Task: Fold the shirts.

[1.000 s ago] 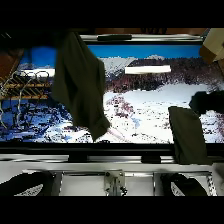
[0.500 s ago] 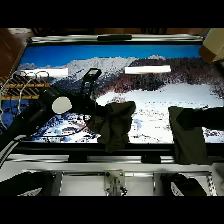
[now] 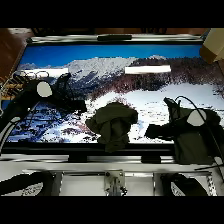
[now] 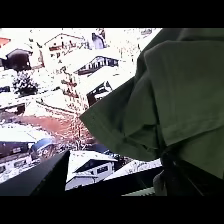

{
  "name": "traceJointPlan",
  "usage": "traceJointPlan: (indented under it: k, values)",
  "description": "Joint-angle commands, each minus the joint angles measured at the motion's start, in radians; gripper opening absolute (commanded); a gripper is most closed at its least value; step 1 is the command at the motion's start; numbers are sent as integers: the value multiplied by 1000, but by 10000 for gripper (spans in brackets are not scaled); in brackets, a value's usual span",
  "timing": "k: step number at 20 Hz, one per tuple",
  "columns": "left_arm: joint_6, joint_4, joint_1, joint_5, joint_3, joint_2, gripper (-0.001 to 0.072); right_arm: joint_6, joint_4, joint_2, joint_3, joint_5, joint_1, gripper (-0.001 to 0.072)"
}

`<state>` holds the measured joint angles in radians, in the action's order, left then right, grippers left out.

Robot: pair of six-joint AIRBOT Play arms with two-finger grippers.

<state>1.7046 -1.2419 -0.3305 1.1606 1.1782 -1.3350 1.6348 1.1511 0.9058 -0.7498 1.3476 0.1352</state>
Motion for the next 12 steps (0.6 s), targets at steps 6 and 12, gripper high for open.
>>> traceJointPlan:
  k: [6,12]
  values:
    - [-115,414,-91,-227,-51,-238,700,-1,-89,222,56,-209,188,609]
    - [-232,416,-69,-198,-19,-222,29,-6,-174,304,56,-327,315,609]
